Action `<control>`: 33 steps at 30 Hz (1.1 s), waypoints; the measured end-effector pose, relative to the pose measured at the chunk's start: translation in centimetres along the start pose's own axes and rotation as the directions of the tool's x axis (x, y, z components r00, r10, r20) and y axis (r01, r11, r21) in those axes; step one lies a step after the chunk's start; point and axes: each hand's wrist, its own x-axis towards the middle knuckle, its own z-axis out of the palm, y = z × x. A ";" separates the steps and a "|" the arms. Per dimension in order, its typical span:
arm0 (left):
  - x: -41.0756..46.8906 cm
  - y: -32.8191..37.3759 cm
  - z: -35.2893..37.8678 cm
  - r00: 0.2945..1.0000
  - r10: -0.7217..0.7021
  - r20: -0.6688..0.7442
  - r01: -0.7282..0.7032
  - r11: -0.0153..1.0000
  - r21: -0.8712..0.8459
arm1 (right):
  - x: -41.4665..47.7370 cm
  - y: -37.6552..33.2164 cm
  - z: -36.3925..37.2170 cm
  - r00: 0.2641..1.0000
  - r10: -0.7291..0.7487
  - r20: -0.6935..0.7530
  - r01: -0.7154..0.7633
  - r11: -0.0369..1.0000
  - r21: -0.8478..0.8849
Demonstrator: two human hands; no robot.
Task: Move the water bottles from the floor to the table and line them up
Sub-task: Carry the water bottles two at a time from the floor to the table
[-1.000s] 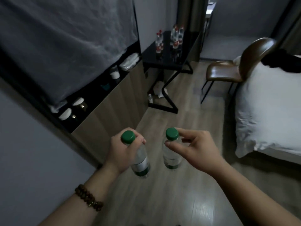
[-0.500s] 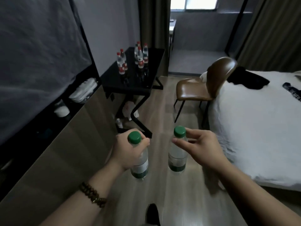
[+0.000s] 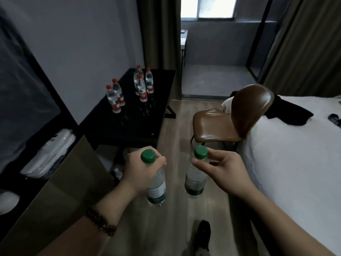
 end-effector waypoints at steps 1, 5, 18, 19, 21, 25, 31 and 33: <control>2.1 -0.6 0.7 1.000 -0.012 -0.008 0.012 1.000 0.010 | 2.5 1.0 -0.3 1.000 -0.001 0.009 0.001 1.000 0.009; 10.3 -3.3 3.8 0.996 -0.041 -0.081 0.043 0.999 0.031 | 13.3 4.9 -1.5 0.996 -0.064 0.065 0.063 0.998 0.007; 33.9 -8.6 6.6 0.941 -0.168 -0.294 0.192 0.980 0.054 | 45.7 9.7 -3.3 0.940 -0.182 0.290 0.187 0.982 0.009; 35.4 -9.3 6.6 0.938 -0.171 -0.302 0.195 0.979 0.050 | 47.7 10.0 -3.1 0.936 -0.189 0.297 0.195 0.981 0.009; 38.4 -10.9 6.7 0.931 -0.184 -0.315 0.208 0.977 0.042 | 51.5 10.8 -2.4 0.924 -0.199 0.328 0.204 0.979 0.018; 45.0 -14.9 6.9 0.927 -0.185 -0.327 0.212 0.976 0.051 | 59.1 12.5 -0.7 0.892 -0.206 0.402 0.208 0.977 0.038; 55.8 -21.2 7.3 0.921 -0.226 -0.317 0.242 0.970 0.012 | 69.8 14.9 1.8 0.825 -0.242 0.511 0.233 0.969 0.082; 58.9 -22.2 7.7 0.919 -0.224 -0.323 0.245 0.969 0.023 | 72.9 15.3 2.4 0.809 -0.265 0.525 0.276 0.959 0.060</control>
